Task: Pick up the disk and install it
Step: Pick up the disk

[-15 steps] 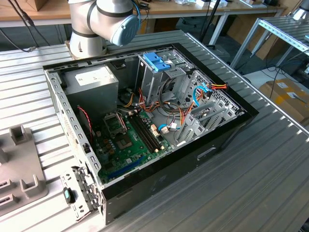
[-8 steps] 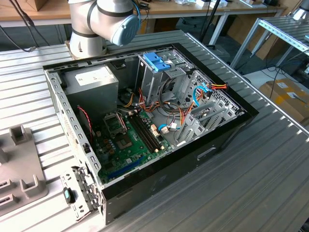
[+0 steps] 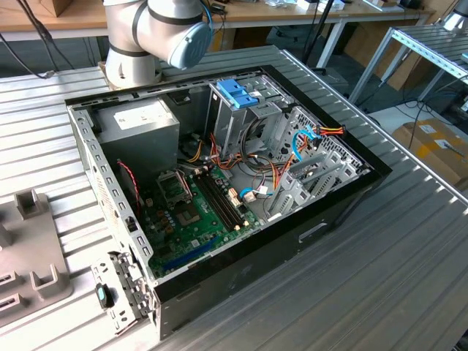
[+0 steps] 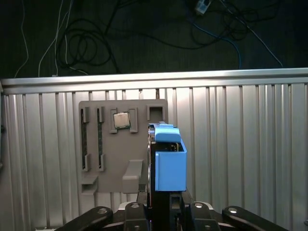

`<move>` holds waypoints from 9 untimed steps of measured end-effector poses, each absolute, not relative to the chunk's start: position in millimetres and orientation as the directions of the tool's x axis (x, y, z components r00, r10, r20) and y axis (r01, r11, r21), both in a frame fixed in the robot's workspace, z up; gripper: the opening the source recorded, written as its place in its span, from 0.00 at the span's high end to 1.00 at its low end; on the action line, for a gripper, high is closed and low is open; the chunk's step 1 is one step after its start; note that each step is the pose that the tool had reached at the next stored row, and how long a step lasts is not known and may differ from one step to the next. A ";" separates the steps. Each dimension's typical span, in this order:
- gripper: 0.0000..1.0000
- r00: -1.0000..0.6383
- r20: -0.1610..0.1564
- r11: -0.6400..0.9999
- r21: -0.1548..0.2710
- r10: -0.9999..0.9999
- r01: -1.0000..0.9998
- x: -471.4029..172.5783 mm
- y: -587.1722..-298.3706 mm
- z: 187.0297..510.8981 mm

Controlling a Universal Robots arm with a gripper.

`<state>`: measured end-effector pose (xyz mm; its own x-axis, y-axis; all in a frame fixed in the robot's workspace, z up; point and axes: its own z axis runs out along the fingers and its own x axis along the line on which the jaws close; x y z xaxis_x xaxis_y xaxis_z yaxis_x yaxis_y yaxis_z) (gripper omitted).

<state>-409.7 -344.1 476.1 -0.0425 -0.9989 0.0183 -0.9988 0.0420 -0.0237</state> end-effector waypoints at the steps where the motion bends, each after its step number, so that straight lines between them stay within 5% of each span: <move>1: 0.65 -0.042 0.018 0.042 -0.024 -0.999 -0.999 -408.4 -344.1 476.1; 9: 0.65 -0.043 0.018 0.042 -0.024 -0.999 -0.999 -408.1 -344.1 481.2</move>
